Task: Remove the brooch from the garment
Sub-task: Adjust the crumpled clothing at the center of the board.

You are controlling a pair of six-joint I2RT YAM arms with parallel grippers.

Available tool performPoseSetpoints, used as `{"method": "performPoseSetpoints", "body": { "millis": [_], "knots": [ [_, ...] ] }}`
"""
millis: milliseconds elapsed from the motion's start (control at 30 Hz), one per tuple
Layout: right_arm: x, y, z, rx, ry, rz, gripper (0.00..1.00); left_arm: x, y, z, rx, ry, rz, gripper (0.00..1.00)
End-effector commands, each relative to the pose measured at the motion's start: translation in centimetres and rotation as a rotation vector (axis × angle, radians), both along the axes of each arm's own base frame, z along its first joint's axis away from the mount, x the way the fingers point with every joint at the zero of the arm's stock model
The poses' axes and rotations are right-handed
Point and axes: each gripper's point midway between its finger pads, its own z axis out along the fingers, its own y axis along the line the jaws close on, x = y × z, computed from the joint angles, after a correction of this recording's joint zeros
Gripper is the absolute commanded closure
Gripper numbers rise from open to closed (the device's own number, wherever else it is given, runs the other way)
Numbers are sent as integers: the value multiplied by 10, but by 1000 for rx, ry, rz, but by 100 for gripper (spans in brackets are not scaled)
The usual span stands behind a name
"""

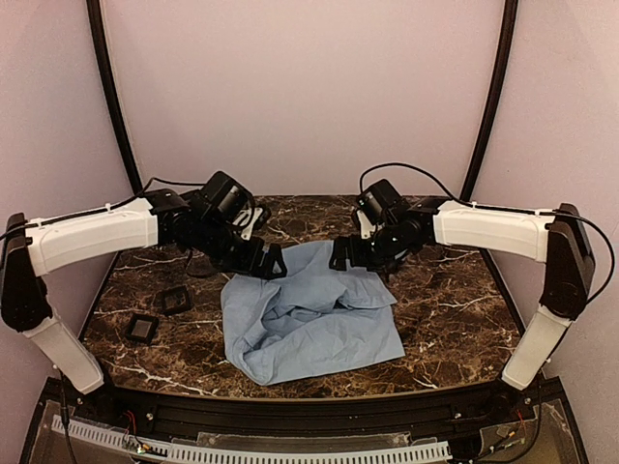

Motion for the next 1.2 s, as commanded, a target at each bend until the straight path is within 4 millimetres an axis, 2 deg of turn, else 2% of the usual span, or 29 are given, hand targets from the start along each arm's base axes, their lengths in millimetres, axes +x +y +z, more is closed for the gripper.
{"method": "performPoseSetpoints", "body": {
  "millis": [0,233,300,367,400,433,467,500,600,633,667,767,833,933,967,1000,1033,1067,1100,1133,1167],
  "knots": [
    [1,23,-13,50,39,77,1,-11,-10,-9,146,-26,-89,0],
    [-3,30,-42,48,88,108,2,-20,-1,-36,334,-6,-109,0],
    [-2,33,-49,49,97,114,6,-24,4,-45,381,8,-109,0],
    [0,38,-54,53,108,124,15,-26,10,-52,426,20,-102,14],
    [0,41,-57,53,116,127,22,-25,13,-54,444,22,-93,28],
    [1,43,-58,56,118,129,27,-26,16,-55,456,25,-87,35],
    [1,46,-60,60,122,131,35,-26,18,-55,460,25,-79,47],
    [1,47,-61,59,123,130,47,-25,18,-54,459,22,-74,53],
    [5,46,-61,53,114,100,85,-22,22,-50,464,1,-41,86],
    [8,45,-57,50,99,85,96,-21,23,-47,461,-4,-26,91],
    [12,41,-51,42,76,62,100,-18,26,-46,470,-18,-11,97],
    [31,21,-13,-7,-41,-30,100,-11,34,-27,457,-82,47,99],
    [45,-2,26,-42,-137,-116,100,-4,42,-8,439,-144,105,99],
    [60,-48,84,-84,-269,-260,100,11,55,23,350,-220,212,99],
    [61,-65,106,-94,-318,-306,100,15,64,34,303,-236,262,99],
    [62,-81,127,-102,-368,-346,100,21,62,46,235,-265,287,99],
    [61,-94,145,-106,-417,-373,100,21,73,56,181,-279,329,99],
    [59,-105,161,-113,-463,-390,100,27,68,67,99,-302,346,99],
    [57,-115,173,-117,-496,-406,100,27,80,67,48,-294,385,99],
    [56,-122,179,-124,-515,-415,100,29,72,74,-46,-291,377,99],
    [55,-127,181,-128,-520,-413,100,28,77,67,-88,-255,394,99]
  ]
}}
